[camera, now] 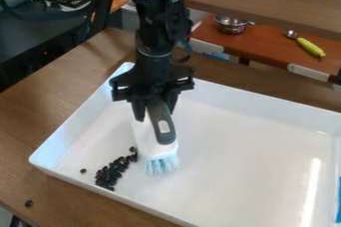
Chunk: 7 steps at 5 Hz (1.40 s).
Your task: Sweep into pile
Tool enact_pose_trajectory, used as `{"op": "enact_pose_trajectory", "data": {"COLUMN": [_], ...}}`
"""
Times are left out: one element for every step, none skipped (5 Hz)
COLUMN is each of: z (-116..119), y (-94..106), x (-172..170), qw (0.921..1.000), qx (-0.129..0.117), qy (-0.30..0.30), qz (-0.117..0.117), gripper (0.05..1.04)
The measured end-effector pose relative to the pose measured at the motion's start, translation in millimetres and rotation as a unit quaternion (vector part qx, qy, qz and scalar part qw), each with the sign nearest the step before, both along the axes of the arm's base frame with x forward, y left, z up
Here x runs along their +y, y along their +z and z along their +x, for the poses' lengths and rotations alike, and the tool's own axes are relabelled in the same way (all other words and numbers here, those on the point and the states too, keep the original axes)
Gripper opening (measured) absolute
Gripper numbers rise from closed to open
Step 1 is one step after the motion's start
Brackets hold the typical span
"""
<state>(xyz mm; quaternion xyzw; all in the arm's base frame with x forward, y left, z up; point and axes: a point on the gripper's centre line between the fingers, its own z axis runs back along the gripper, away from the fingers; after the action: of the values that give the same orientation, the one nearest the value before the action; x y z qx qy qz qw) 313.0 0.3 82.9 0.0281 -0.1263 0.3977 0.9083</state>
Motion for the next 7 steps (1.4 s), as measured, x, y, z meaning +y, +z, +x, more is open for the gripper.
{"op": "enact_pose_trajectory", "data": {"z": [14, 43, 60, 63, 57, 50, 44], "y": [17.5, 41.8, 40.8, 34.6, 13.4, -1.5, -3.1], "x": [-16, -45, -59, -68, -64, -50, -38], "qw": [0.9994, 0.9958, 0.9946, 0.9947, 0.9958, 0.9960, 0.9946], "qx": [-0.019, -0.044, -0.023, -0.043, -0.053, -0.066, -0.077], "qy": [-0.009, -0.053, -0.070, -0.028, -0.004, 0.016, 0.032], "qz": [-0.026, -0.060, -0.073, -0.089, -0.075, -0.058, -0.061], "gripper": [0.505, 0.505, 0.505, 0.505, 0.505, 0.505, 0.505]}}
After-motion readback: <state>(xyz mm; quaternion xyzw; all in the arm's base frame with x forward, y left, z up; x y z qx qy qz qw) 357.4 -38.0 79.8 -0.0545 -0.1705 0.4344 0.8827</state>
